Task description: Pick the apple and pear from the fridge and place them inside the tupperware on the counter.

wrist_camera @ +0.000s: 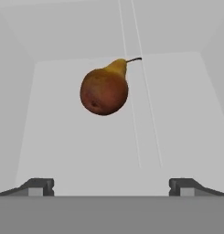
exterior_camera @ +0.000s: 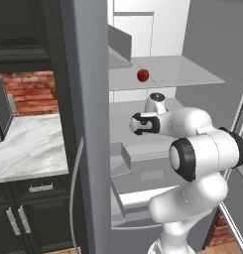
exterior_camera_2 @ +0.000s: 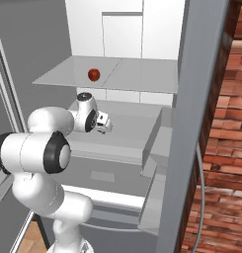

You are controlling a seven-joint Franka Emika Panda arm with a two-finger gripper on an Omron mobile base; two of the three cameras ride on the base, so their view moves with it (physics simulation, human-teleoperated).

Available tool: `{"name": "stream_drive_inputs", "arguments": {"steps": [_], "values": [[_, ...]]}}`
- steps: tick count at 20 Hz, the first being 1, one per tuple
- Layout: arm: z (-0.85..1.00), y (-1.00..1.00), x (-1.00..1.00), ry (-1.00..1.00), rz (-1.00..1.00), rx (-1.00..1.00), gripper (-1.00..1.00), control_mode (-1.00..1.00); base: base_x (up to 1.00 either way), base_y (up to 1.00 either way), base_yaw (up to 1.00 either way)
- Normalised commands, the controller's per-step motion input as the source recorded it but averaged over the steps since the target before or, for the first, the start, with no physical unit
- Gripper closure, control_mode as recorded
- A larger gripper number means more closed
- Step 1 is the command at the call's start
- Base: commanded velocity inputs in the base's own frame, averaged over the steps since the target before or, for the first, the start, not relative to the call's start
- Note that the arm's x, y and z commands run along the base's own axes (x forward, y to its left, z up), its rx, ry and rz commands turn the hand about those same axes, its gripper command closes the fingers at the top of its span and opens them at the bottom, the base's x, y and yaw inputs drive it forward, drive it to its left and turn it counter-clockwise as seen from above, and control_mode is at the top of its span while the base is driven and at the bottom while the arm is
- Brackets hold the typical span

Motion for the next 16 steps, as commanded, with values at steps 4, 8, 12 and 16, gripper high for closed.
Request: {"name": "stream_drive_inputs", "arguments": {"steps": [4, 8, 12, 16], "values": [[-0.08, 0.0, 0.11, 0.0, 0.0, 0.0, -1.0, -1.0, 0.0, 0.0, 0.0], [-0.06, 0.0, 0.09, 0.0, 0.0, 0.0, -1.0, -1.0, 0.0, 0.0, 0.0], [-0.05, 0.01, 0.11, 0.0, 0.0, 0.0, -1.0, -1.0, 0.0, 0.0, 0.0], [-0.05, 0.0, 0.13, 0.0, 0.0, 0.0, -1.0, -1.0, 0.0, 0.0, 0.0]]}}
